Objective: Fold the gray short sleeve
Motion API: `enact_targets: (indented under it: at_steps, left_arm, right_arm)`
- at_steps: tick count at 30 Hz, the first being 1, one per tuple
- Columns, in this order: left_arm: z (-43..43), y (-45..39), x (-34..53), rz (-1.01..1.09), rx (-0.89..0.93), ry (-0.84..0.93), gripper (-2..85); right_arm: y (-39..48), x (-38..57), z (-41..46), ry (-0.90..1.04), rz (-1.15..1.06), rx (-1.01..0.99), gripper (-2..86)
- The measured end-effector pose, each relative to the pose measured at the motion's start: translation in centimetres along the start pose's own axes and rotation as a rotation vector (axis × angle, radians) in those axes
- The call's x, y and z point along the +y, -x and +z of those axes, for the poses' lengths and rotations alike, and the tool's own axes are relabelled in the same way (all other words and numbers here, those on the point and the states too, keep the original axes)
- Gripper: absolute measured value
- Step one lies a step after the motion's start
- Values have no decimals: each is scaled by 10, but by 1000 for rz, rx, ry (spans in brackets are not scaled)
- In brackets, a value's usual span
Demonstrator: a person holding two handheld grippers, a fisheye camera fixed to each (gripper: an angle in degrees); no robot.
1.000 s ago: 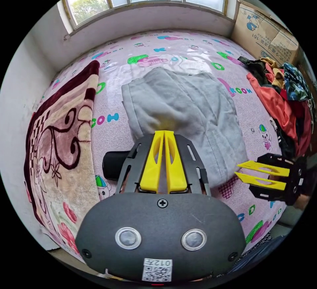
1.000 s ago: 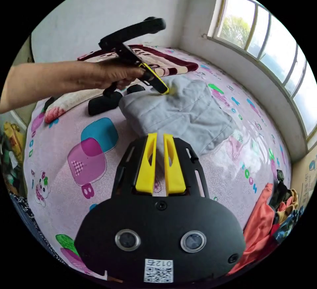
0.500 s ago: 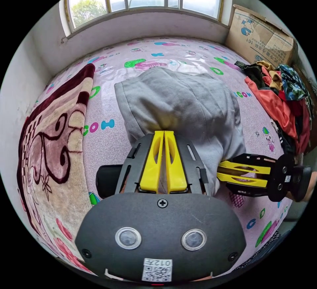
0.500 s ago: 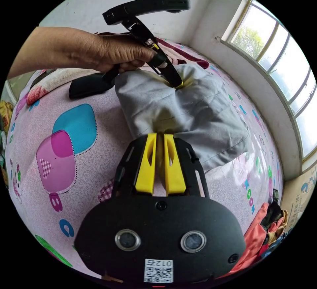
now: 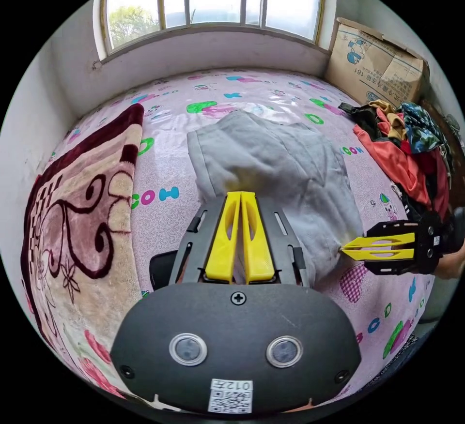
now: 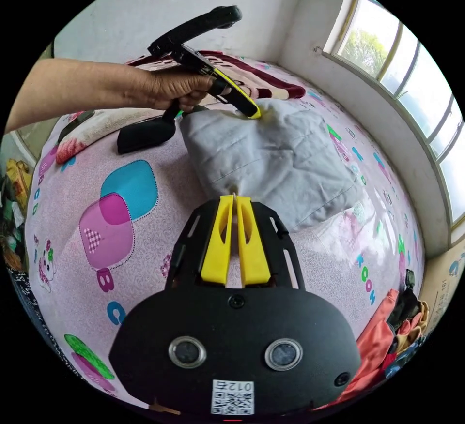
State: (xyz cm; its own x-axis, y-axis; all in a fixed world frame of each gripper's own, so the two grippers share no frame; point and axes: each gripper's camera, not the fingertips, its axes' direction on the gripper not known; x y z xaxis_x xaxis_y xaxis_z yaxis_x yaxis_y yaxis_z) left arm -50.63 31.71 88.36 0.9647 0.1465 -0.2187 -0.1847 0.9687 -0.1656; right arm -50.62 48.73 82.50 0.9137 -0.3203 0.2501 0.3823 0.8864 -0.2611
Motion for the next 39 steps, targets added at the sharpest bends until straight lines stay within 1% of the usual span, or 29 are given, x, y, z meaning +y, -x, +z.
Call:
enact_targets:
  at_steps: [1,2,3,5,6,7,9,12,14,17,24,30,32,35,37,39]
  left_arm:
    - [-5,8,6,-33,-43,-39,-2]
    - [-6,21,10,-109,-55,-68,-2]
    - [-6,30,12,-160,-46,-85,-1]
    - [-3,68,17,-359,50,-202,0]
    - [0,75,17,-388,51,-220,0]
    - [9,88,16,-434,47,-228,1]
    - [27,105,14,-459,90,-201,2]
    - [57,128,23,-572,182,-144,3]
    - [70,138,46,-654,257,-118,3]
    - [59,142,84,-714,251,-141,3]
    - [1,123,188,-718,175,-133,4]
    - [-56,75,281,-614,66,-69,4]
    - [-73,65,314,-620,62,-35,4]
    - [-90,59,341,-613,64,11,4]
    - [-97,56,350,-591,61,40,4]
    - [-104,53,352,-581,65,34,4]
  right_arm:
    - [-1,3,-13,-26,23,6,6]
    - [0,7,-24,-39,36,14,4]
    - [1,9,-29,-41,43,20,3]
    - [5,23,-45,-49,73,42,1]
    - [6,27,-49,-47,81,40,1]
    - [7,35,-55,-44,101,38,1]
    - [9,47,-62,-31,117,47,1]
    - [10,64,-71,3,130,70,1]
    - [8,74,-79,17,143,88,1]
    - [6,81,-90,19,144,104,1]
    - [16,86,-120,1,95,97,0]
    - [32,104,-156,19,91,109,-1]
    - [36,119,-171,46,123,100,-1]
    - [40,144,-188,78,163,106,-1]
    - [40,160,-196,102,200,104,-1]
    - [32,175,-200,102,264,87,-1]
